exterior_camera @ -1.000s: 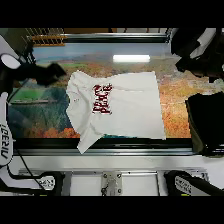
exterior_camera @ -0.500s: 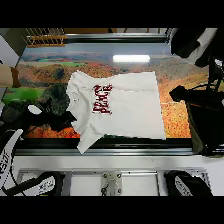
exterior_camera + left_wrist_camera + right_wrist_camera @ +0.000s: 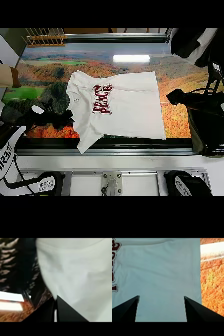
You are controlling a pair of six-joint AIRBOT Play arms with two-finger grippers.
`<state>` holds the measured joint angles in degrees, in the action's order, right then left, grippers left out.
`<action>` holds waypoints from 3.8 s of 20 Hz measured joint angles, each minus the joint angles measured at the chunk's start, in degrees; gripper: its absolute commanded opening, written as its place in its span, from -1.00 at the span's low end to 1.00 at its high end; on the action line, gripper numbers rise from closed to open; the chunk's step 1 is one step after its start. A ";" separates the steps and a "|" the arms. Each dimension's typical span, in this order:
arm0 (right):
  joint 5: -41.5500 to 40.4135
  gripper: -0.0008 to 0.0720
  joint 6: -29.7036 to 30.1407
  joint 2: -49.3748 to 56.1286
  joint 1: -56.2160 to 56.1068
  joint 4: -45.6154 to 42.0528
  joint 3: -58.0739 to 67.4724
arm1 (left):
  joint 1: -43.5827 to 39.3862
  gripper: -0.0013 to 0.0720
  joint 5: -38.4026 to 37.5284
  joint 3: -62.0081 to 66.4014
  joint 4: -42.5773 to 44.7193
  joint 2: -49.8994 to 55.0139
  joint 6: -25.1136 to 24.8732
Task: Fold the clothes and pants, and hang the long-sleeved shirts on hangers.
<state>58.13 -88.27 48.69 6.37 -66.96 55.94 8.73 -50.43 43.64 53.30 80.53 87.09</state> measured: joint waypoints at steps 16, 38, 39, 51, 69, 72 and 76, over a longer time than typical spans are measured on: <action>1.31 0.70 -0.02 -0.02 0.00 0.17 -0.28 | 12.81 0.86 -10.08 4.02 10.14 -3.39 -5.66; 6.75 0.70 -1.38 -0.17 4.42 -2.97 -2.69 | 4.04 -0.95 -5.18 -6.75 -3.26 -8.44 -16.68; 7.98 0.71 -2.97 -0.22 6.10 -4.11 -4.55 | 4.04 -0.95 -5.86 -6.75 -2.25 -9.27 -16.68; -2.62 0.70 -21.99 0.59 12.83 1.92 -34.05 | 4.00 -0.95 -8.15 -6.78 0.55 -11.96 -16.48; -21.29 -0.95 -14.60 6.73 -1.01 5.44 -26.45 | 4.00 -0.95 -9.84 -1.49 1.11 -13.68 -16.61; -15.87 -0.95 -9.03 4.92 0.22 1.44 -12.13 | 4.00 -0.95 -12.81 8.57 1.14 -19.15 -15.43; -9.16 -0.95 -1.79 1.07 1.11 -1.46 9.84 | 4.00 -0.95 -16.63 25.53 0.96 -29.51 -12.72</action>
<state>48.97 -90.06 49.76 7.49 -68.42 65.78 12.73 -67.07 69.17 54.26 51.03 74.37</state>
